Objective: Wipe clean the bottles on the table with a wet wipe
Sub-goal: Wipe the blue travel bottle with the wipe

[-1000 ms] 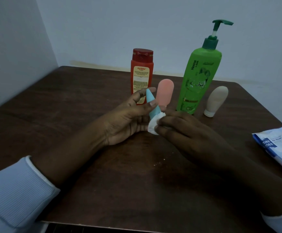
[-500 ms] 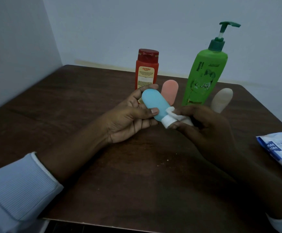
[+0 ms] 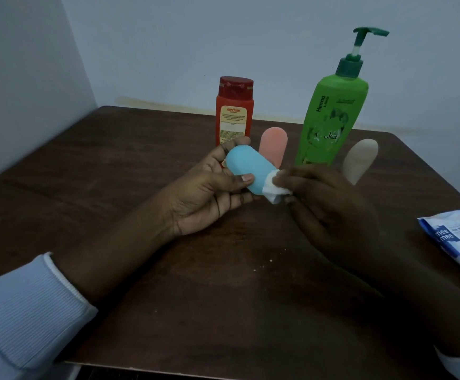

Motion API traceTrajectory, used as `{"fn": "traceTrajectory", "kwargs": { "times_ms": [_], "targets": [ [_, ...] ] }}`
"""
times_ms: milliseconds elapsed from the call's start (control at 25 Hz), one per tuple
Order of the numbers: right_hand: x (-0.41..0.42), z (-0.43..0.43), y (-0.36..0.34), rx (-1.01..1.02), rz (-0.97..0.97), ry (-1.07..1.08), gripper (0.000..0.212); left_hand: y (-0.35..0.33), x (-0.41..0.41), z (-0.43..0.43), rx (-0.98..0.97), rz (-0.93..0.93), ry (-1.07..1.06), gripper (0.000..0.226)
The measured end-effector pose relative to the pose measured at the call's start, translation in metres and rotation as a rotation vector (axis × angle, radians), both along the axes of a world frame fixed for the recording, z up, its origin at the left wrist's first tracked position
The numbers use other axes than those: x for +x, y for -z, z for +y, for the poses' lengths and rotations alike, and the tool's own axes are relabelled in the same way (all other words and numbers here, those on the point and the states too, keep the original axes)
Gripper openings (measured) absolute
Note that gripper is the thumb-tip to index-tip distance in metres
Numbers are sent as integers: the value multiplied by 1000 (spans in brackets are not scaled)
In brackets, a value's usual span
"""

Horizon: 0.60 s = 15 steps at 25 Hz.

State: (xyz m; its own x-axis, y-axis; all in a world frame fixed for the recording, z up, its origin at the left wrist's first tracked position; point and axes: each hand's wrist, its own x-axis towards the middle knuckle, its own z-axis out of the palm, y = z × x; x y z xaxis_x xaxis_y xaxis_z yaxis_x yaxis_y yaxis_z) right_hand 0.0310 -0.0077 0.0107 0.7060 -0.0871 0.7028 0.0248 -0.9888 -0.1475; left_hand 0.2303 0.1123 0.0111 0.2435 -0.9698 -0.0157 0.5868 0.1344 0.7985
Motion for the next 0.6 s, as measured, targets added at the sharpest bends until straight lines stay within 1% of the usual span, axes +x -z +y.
{"fn": "traceTrajectory", "kwargs": {
  "times_ms": [40, 80, 120, 200, 240, 280, 320, 360, 400, 440, 480, 520, 600],
  "targets": [
    [2, -2, 1, 54, 8, 17, 28, 0, -1, 0, 1, -2, 0, 69],
    [3, -5, 1, 182, 9, 44, 26, 0, -2, 0, 11, -4, -13, 69],
    [3, -6, -1, 384, 26, 40, 21, -1, -3, 0, 19, 4, -30, 69],
    [3, -5, -3, 915, 147, -86, 11, -3, -3, 0, 20, 62, -48, 69],
    [4, -4, -2, 1116, 195, -143, 11, -4, -4, 0, 23, 106, -47, 67],
    [5, -4, -1, 1196, 195, -154, 12, -6, -4, 1, 34, 154, -39, 66],
    [6, -5, 1, 1163, 131, -116, 13, -7, -3, 1, 50, 206, -31, 63],
    [6, -7, 3, 1015, 27, -29, 15, -9, -3, 1, 68, 258, -32, 61],
    [5, -9, 3, 778, -83, 79, 20, -10, -2, 2, 80, 300, -40, 62],
    [3, -8, 1, 532, -161, 136, 25, -10, -2, 2, 88, 327, -48, 63],
    [1, -5, 0, 323, -215, 130, 29, -10, -2, 2, 93, 339, -49, 64],
    [0, -1, -1, 159, -241, 97, 31, -9, -3, 2, 97, 342, -39, 64],
    [0, 8, 0, -70, -224, 19, 29, -7, -7, 2, 109, 337, 10, 62]
  ]
}}
